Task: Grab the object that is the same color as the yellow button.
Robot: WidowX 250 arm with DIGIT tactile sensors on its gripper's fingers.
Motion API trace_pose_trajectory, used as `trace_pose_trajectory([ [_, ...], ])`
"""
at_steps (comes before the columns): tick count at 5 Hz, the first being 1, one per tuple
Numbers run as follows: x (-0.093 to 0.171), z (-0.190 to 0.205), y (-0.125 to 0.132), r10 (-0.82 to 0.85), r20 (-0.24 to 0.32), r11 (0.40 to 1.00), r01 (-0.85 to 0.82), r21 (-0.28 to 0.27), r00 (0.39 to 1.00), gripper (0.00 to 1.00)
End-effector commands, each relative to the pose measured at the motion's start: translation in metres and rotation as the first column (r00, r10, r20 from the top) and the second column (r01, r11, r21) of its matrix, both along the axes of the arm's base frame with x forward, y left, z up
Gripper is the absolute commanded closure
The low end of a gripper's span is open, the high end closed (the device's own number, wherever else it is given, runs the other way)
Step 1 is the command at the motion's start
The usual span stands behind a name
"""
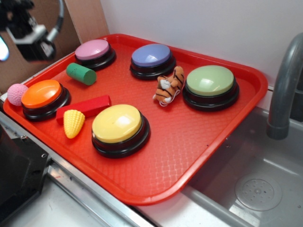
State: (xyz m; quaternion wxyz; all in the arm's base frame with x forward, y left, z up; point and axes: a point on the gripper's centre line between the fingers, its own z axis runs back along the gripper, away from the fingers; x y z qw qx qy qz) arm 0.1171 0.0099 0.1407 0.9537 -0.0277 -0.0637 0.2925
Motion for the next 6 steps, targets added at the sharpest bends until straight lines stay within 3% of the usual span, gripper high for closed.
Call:
trace_pose_trajectory([
  [1,0.015,-0.053,0.000,0.234,-0.012,0.972,-0.235,-0.025,0.972,0.00],
  [2,0.019,-0.080,0.002,0.356,-0.022,0.933,-0.357,-0.044,0.934,0.00],
  [6,0.038,-0.120,-0.009,0.321,-0.047,0.947,-0.321,-0.012,0.946,0.00],
])
